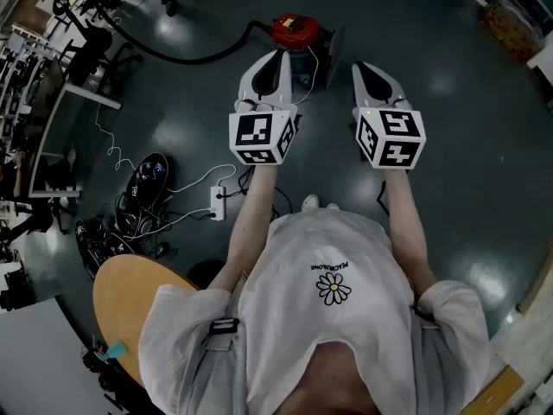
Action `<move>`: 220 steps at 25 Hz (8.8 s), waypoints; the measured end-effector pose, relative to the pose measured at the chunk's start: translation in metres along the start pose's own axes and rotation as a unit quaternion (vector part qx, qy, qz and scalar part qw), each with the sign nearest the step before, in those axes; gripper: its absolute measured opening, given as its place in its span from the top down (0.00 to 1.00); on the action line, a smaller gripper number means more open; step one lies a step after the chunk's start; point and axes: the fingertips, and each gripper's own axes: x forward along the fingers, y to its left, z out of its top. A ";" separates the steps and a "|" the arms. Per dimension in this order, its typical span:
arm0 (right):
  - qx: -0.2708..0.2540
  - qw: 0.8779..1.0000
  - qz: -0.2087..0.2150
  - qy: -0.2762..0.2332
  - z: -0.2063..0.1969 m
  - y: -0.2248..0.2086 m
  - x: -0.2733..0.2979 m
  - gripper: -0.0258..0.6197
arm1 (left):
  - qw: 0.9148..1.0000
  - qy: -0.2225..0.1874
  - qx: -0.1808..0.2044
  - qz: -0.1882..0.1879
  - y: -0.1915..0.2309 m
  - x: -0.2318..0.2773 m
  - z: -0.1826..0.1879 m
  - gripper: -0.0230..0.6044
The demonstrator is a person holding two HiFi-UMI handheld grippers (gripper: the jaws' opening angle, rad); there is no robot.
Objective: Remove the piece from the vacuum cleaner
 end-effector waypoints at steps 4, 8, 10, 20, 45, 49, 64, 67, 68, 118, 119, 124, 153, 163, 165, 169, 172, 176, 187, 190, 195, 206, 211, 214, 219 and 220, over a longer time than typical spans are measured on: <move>-0.003 1.000 0.001 -0.002 -0.002 0.000 -0.004 0.93 | 1.000 0.004 0.001 -0.005 -0.007 -0.002 -0.005 0.96; -0.009 1.000 0.003 -0.004 -0.004 0.003 -0.009 0.93 | 1.000 0.002 0.003 -0.007 -0.009 -0.007 -0.003 0.96; -0.010 1.000 0.002 -0.002 -0.005 0.003 -0.011 0.93 | 1.000 0.003 0.001 -0.007 -0.009 -0.008 -0.003 0.96; -0.043 0.999 0.025 0.009 -0.022 0.008 -0.030 0.92 | 1.000 0.019 -0.006 -0.014 -0.026 -0.013 -0.017 0.96; -0.079 0.995 0.006 0.061 -0.055 -0.057 0.053 0.92 | 0.999 0.024 -0.031 0.002 0.019 0.077 -0.070 0.96; -0.070 0.995 0.008 0.066 -0.037 -0.077 0.104 0.92 | 0.999 0.024 -0.039 -0.001 0.044 0.122 -0.076 0.96; -0.048 0.993 0.001 0.104 -0.027 -0.117 0.269 0.92 | 0.996 0.046 -0.070 0.013 0.153 0.239 -0.124 0.96; -0.055 0.992 0.006 0.112 -0.027 -0.122 0.289 0.92 | 0.996 0.051 -0.075 0.021 0.164 0.253 -0.130 0.96; -0.056 0.992 0.009 0.116 -0.028 -0.125 0.296 0.92 | 0.995 0.053 -0.076 0.024 0.167 0.258 -0.133 0.96; 0.349 0.798 -0.072 0.486 -0.517 -0.373 0.657 0.67 | 0.908 0.415 -0.064 0.009 0.193 0.524 -0.713 0.96; 0.351 0.796 -0.074 0.488 -0.522 -0.374 0.659 0.67 | 0.907 0.417 -0.060 0.010 0.193 0.525 -0.714 0.96; 0.357 0.780 -0.083 0.507 -0.547 -0.373 0.671 0.67 | 0.891 0.453 -0.032 -0.009 0.186 0.524 -0.723 0.96; 0.224 0.803 -0.108 0.541 -0.568 -0.376 0.631 0.91 | 0.885 0.461 -0.068 -0.025 0.186 0.523 -0.725 0.96; 0.209 0.798 -0.133 0.549 -0.574 -0.406 0.572 0.91 | 0.889 0.456 -0.045 -0.019 0.188 0.524 -0.725 0.96; 0.201 0.802 -0.120 0.549 -0.569 -0.401 0.572 0.91 | 0.887 0.458 -0.057 -0.022 0.189 0.525 -0.726 0.96; 0.202 0.810 -0.109 0.540 -0.553 -0.394 0.563 0.91 | 0.884 0.462 -0.073 -0.004 0.191 0.522 -0.723 0.96; 0.203 0.820 -0.108 0.524 -0.531 -0.394 0.563 0.91 | 0.895 0.438 -0.078 0.024 0.197 0.524 -0.698 0.96; 0.209 0.835 -0.119 0.495 -0.484 -0.400 0.564 0.91 | 0.909 0.412 -0.061 0.000 0.184 0.530 -0.652 0.96; 0.223 0.908 -0.096 0.343 -0.223 -0.367 0.541 0.91 | 0.960 0.271 -0.073 -0.017 0.144 0.569 -0.394 0.96; 0.206 0.932 -0.073 0.289 -0.144 -0.361 0.555 0.91 | 0.976 0.206 -0.063 -0.013 0.158 0.599 -0.317 0.96; 0.162 0.968 -0.049 0.187 -0.045 -0.355 0.558 0.91 | 0.992 0.098 -0.072 0.013 0.173 0.612 -0.219 0.96; 0.119 0.991 -0.010 0.066 0.062 -0.337 0.566 0.91 | 0.999 0.026 -0.020 0.017 0.187 0.625 -0.145 0.96; 0.113 0.992 -0.002 0.057 0.074 -0.328 0.574 0.91 | 0.999 0.012 -0.020 0.022 0.198 0.628 -0.134 0.96; 0.108 0.993 0.000 0.058 0.076 -0.329 0.574 0.91 | 0.999 0.005 -0.022 0.025 0.196 0.627 -0.133 0.96; 0.106 0.993 -0.002 0.059 0.084 -0.335 0.577 0.91 | 0.999 0.002 -0.026 0.031 0.202 0.630 -0.127 0.96; 0.107 0.992 -0.003 0.059 0.085 -0.335 0.577 0.91 | 0.999 0.001 -0.026 0.031 0.202 0.630 -0.126 0.96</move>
